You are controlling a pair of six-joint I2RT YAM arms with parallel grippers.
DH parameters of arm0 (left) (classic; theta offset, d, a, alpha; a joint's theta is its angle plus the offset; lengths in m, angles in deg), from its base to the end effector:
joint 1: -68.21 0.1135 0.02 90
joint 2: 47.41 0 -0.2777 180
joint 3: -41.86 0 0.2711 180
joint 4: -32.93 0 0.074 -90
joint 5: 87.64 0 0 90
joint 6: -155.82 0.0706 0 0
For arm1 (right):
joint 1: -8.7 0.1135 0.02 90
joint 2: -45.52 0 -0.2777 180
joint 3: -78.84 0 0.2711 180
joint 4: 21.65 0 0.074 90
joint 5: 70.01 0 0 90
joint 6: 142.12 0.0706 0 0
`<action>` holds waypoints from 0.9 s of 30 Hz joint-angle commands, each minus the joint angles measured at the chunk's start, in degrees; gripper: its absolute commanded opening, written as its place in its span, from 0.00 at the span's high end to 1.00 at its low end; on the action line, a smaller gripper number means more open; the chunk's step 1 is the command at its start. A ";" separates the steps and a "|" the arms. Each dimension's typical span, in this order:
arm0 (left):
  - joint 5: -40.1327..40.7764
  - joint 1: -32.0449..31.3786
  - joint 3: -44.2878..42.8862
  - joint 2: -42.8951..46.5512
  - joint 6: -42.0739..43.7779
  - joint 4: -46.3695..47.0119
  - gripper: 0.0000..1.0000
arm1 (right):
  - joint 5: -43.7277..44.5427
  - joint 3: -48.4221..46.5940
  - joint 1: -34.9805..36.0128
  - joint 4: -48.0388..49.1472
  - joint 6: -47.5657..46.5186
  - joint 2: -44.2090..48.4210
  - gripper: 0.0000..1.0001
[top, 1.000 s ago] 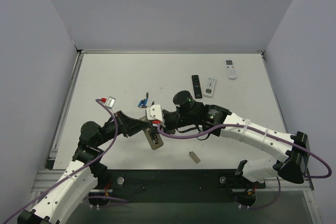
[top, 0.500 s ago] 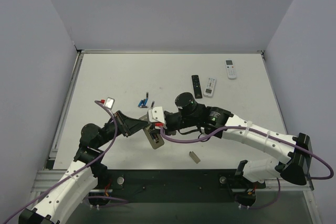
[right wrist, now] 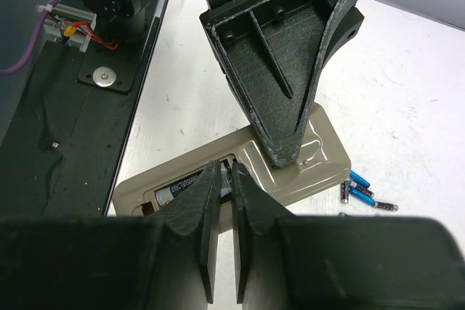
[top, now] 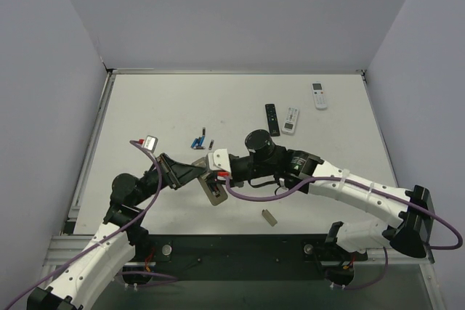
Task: Load the batteries into the remote control
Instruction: Load the battery into the remote control.
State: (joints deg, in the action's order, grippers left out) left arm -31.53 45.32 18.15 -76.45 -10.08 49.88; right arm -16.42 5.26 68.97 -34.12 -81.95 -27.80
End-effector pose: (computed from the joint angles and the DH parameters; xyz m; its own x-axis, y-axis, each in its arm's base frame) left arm 0.1478 -0.1051 0.2498 -0.7560 -0.5547 -0.3476 0.3812 0.0586 -0.9226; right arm 0.1318 0.3154 0.3531 0.3998 -0.1073 -0.9103 -0.9080 -0.1822 -0.3773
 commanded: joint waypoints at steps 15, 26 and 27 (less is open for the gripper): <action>2.95 0.83 -4.20 2.85 -3.99 16.41 1.00 | 6.43 6.22 -1.39 -9.63 0.65 -0.15 0.87; 2.78 1.01 -4.73 2.58 -3.47 17.02 1.00 | 10.91 4.63 0.90 -13.06 -0.23 -3.76 0.99; 2.60 1.01 -4.90 2.49 -3.55 17.11 1.00 | 11.35 4.81 0.81 -13.06 -0.32 -3.93 0.99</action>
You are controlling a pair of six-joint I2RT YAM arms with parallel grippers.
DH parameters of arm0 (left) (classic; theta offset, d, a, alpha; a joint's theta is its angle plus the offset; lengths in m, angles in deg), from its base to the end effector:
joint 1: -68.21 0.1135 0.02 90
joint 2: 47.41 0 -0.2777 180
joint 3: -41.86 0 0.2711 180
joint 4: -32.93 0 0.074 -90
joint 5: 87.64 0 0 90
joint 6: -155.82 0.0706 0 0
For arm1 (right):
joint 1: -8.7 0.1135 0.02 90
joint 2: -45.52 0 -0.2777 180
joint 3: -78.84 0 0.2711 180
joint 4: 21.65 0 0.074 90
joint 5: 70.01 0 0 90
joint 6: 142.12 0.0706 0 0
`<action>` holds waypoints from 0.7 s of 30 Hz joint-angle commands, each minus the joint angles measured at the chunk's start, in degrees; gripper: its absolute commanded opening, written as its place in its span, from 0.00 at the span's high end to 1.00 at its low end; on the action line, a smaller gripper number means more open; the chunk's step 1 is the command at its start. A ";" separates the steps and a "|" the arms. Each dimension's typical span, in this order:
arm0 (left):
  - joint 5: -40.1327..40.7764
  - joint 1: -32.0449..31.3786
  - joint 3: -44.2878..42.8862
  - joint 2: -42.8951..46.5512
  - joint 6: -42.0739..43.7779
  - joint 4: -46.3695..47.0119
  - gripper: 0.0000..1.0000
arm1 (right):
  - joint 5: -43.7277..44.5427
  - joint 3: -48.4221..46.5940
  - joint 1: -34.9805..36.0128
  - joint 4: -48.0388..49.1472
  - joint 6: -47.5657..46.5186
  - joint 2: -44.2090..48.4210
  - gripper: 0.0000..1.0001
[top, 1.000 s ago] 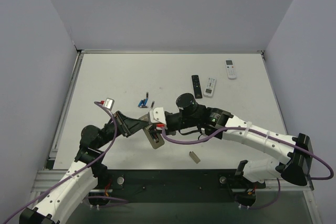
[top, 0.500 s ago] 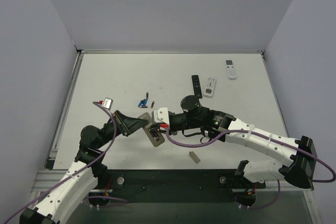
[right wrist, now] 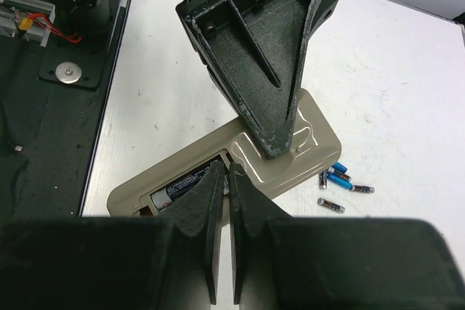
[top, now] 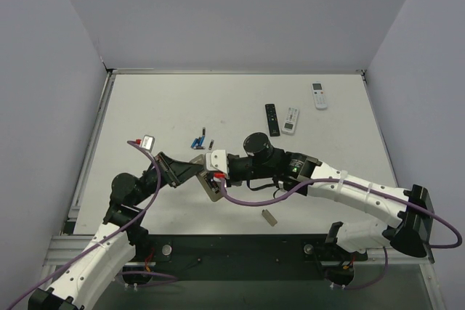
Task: Load the batteries into the remote control
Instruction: Load the battery into the remote control.
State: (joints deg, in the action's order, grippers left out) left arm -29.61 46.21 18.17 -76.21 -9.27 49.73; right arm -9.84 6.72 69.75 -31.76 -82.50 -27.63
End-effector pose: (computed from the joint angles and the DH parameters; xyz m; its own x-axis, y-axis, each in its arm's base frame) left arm 0.1508 -0.1013 0.2503 -0.7233 -0.5919 -0.3556 0.3870 0.0791 -0.9187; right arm 0.1354 0.3174 0.3483 0.4227 -0.1422 -0.8950 -0.9060 -0.0917 -0.4133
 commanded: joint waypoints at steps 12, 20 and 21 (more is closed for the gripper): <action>0.06 0.55 -6.51 2.17 -5.15 18.84 1.00 | 15.37 8.17 3.09 -11.47 -2.32 -6.22 0.94; 0.85 0.55 -5.89 2.08 -5.24 19.28 1.00 | 26.66 10.55 7.85 -6.81 -3.03 -6.40 0.93; 0.94 0.55 -5.80 2.16 -5.24 19.46 1.00 | 26.75 10.81 8.11 -6.11 -2.51 -6.22 0.96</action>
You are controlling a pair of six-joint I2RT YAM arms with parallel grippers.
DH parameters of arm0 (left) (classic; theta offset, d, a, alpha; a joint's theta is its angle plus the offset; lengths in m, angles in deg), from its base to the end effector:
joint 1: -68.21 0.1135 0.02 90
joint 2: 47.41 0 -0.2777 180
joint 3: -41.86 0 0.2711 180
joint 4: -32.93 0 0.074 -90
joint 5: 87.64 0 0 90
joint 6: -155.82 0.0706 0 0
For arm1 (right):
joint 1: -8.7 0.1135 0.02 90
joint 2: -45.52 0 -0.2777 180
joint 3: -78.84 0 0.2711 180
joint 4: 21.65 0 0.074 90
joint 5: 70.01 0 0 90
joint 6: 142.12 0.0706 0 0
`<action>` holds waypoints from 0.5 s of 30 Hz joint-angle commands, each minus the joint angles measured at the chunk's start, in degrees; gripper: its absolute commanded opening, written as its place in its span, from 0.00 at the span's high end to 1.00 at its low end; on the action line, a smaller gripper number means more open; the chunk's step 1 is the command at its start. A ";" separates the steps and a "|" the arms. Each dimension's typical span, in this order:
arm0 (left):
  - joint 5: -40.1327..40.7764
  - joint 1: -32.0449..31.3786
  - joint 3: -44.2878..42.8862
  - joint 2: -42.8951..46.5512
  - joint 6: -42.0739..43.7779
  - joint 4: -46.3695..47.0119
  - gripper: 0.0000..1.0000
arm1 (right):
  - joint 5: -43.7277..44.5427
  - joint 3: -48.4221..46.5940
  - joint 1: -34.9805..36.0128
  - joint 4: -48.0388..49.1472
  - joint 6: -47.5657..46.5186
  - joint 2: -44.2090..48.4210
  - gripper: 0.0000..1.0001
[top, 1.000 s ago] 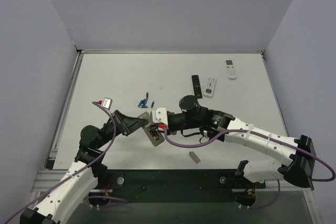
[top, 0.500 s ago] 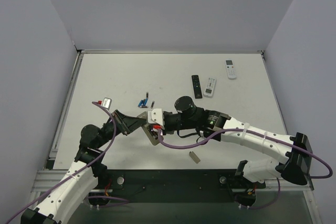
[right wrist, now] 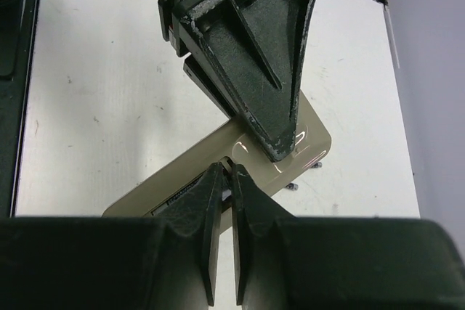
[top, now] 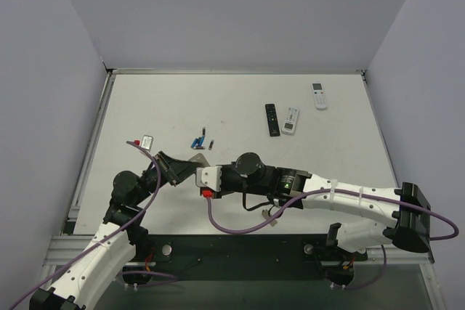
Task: Load the batteries into the remote control
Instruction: Load the battery into the remote control.
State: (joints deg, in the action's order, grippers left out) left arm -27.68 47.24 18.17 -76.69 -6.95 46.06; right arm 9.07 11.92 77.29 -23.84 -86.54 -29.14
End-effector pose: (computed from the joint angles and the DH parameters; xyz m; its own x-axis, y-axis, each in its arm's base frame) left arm 0.1569 -0.0980 0.2406 -0.7022 -0.6163 -0.3564 0.3461 0.1420 -0.9274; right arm 0.1176 0.3366 0.3201 0.5033 -0.2368 -0.8310 -0.8459 0.0616 -0.5298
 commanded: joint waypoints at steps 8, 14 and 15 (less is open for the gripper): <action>-1.25 -0.47 -6.16 3.79 -6.42 23.13 1.00 | -4.07 6.75 -4.68 -9.38 11.27 -6.38 1.00; -1.07 -0.47 -5.28 5.63 -5.10 22.69 1.00 | -15.33 10.97 -9.08 -0.67 17.09 -5.94 1.00; -0.98 -0.47 -5.10 5.90 -4.92 22.69 1.00 | -16.84 11.58 -9.70 0.91 19.45 -5.94 1.00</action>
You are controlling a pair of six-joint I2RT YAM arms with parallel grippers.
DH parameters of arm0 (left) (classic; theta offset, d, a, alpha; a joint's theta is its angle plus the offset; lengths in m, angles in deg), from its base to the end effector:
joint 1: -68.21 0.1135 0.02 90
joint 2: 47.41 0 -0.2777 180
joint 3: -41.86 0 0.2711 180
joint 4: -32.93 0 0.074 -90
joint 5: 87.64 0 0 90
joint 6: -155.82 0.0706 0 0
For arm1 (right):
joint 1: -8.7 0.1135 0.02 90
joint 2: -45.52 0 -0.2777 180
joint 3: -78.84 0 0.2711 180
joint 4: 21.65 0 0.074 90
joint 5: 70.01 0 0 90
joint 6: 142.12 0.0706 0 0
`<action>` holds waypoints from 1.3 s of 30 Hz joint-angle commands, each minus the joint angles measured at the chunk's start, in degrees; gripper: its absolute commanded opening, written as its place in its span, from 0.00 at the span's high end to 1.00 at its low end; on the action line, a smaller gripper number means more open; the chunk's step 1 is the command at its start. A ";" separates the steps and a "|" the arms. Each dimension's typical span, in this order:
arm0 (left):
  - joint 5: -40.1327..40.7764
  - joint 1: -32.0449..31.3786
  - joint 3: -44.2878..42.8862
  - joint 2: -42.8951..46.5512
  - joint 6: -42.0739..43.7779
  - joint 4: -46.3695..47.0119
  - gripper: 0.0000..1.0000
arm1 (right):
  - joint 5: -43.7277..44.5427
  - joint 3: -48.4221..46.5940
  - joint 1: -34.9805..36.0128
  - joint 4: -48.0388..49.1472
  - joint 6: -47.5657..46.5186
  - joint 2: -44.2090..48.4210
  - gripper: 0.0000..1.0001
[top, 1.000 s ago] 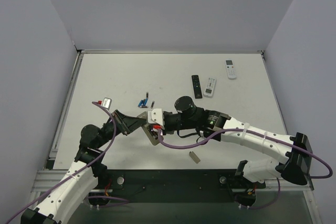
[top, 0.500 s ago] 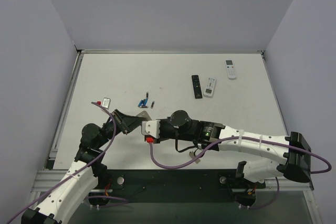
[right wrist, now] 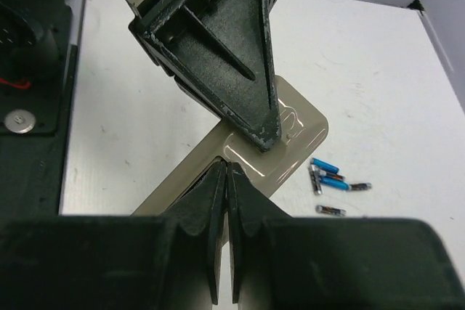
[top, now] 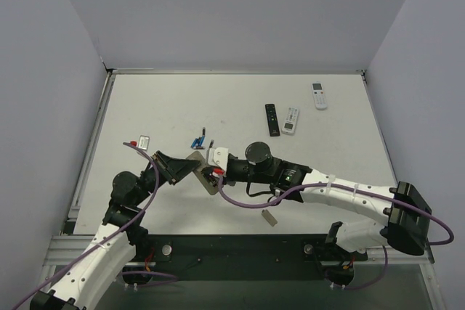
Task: Load the batteries into the remote control
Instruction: Load the battery into the remote control.
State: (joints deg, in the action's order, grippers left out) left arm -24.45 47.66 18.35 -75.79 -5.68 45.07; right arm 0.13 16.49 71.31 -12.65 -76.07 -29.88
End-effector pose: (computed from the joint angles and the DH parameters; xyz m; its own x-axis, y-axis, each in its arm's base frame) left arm 0.1590 -0.0936 0.2398 -0.6568 -0.6577 -0.3689 0.3447 0.1732 -0.9226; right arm 0.1416 0.3255 0.3111 0.3726 -0.1108 -0.9214 -0.9189 0.0950 -0.3830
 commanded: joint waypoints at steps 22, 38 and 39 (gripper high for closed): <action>-5.36 -0.98 -1.67 10.71 7.32 13.51 1.00 | -12.14 3.24 -11.02 2.47 42.31 -10.65 0.92; -1.93 -1.06 2.11 11.86 5.24 11.02 1.00 | -2.91 0.52 -9.26 -1.12 33.62 -5.12 0.82; -1.41 -1.06 2.72 11.86 4.80 11.02 1.00 | -2.56 -0.18 -9.35 -1.82 33.26 -4.94 0.81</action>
State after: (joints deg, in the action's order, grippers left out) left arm -20.67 47.96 22.79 -65.76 6.29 41.38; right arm -12.83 17.78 63.33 -8.61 -37.58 -35.24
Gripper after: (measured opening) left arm 0.365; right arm 0.173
